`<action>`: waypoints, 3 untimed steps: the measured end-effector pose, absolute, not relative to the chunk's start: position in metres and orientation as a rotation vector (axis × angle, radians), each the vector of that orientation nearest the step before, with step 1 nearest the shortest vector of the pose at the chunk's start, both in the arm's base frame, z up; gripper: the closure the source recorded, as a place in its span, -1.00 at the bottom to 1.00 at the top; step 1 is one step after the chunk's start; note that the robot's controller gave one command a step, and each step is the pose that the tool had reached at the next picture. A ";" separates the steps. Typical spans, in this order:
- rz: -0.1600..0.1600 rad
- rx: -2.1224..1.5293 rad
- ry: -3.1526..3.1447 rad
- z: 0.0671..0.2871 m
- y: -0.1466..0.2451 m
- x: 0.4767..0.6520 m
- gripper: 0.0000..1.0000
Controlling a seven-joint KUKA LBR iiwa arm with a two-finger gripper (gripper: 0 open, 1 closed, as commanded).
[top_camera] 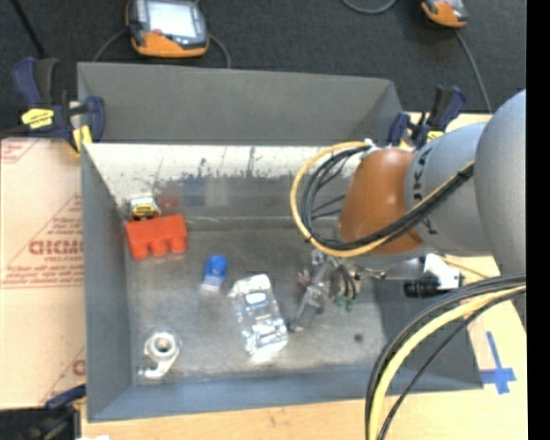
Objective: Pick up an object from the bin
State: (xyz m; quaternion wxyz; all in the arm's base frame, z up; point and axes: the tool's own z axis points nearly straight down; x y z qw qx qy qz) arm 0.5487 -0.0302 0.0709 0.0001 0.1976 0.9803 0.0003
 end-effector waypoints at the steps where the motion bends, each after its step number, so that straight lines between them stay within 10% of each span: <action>1: 0.001 0.619 3.079 0.071 -0.030 0.549 1.00; 2: 0.002 0.610 3.072 0.155 -0.031 0.551 1.00; 3: 0.002 0.606 3.076 0.165 -0.032 0.553 1.00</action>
Offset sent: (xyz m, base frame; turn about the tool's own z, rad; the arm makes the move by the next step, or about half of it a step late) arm 0.0000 0.0000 0.0000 0.0000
